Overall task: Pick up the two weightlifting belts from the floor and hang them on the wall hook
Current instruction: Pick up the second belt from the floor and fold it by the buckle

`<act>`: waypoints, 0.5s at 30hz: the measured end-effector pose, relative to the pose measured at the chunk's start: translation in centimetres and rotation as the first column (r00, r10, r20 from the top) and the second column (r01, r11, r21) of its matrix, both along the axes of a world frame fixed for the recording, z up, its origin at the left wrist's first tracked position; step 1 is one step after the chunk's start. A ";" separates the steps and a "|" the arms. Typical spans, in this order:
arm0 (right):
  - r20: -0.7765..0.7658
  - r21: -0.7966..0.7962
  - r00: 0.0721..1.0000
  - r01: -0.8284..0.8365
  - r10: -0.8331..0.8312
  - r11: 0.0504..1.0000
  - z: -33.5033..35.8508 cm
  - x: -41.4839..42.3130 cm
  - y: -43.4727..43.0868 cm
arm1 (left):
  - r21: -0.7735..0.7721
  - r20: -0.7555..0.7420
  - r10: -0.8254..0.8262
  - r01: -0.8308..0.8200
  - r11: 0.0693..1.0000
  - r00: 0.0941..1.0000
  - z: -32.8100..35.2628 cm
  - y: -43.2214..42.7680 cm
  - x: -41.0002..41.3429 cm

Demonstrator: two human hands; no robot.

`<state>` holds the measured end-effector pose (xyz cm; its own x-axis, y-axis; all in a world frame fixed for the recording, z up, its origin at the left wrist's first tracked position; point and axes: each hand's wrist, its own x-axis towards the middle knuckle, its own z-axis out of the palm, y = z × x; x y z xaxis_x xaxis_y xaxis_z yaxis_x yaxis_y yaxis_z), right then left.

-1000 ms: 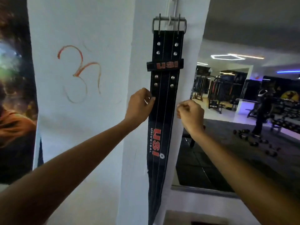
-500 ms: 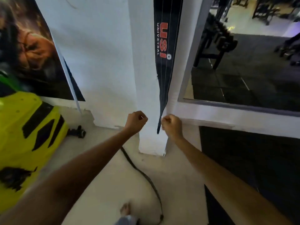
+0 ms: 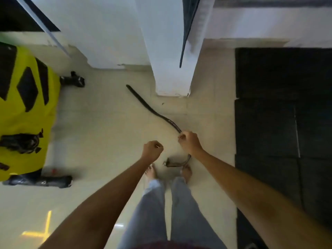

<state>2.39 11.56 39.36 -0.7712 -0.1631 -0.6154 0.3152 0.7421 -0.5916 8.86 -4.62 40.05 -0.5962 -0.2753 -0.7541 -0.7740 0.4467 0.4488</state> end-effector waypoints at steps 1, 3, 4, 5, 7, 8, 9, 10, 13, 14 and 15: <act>0.018 0.019 1.000 -0.007 0.007 1.000 -2.1 0.6 -0.2 | -0.001 0.033 -0.001 0.001 1.000 0.999 -1.5 0.0 0.6; 0.073 0.051 0.997 -0.020 0.016 0.999 -6.3 1.8 -0.4 | -0.005 0.085 -0.004 0.005 1.000 0.996 -4.7 0.1 1.6; 0.110 0.055 0.994 -0.006 -0.001 0.998 -8.4 2.4 -0.5 | -0.003 0.104 0.003 -0.003 1.000 0.995 -6.4 0.1 1.8; 0.140 0.055 0.990 0.000 -0.008 0.998 -10.7 2.9 -0.7 | 0.003 0.117 0.011 -0.011 1.000 0.993 -8.1 0.2 2.0; 0.174 0.064 0.985 -0.024 0.012 0.998 -14.9 3.9 -1.0 | 0.013 0.139 -0.006 0.004 1.000 0.990 -12.2 0.4 2.1; 0.189 0.081 0.982 -0.044 0.029 0.996 -17.6 4.5 -1.0 | 0.018 0.159 -0.018 0.016 1.000 0.987 -14.5 0.5 2.1; 0.213 0.095 0.975 -0.091 0.069 0.991 -20.6 5.4 -0.9 | 0.023 0.179 -0.032 0.028 0.999 0.983 -17.0 0.5 2.3; 0.252 0.116 0.964 -0.121 0.089 0.986 -25.3 6.7 -0.4 | 0.027 0.199 -0.044 0.039 0.999 0.979 -19.8 0.4 2.4; 0.271 0.210 0.954 -0.185 0.125 0.960 -32.8 8.8 -0.5 | 0.011 0.229 -0.073 0.073 0.997 0.971 -28.7 0.5 3.2; 0.290 0.222 0.942 -0.236 0.167 0.946 -33.7 9.0 -0.9 | 0.019 0.241 -0.105 0.103 0.994 0.965 -31.8 0.5 3.8; 0.325 0.219 0.914 -0.323 0.243 0.921 -34.8 9.0 -1.6 | 0.024 0.260 -0.149 0.148 0.989 0.954 -35.1 0.5 4.5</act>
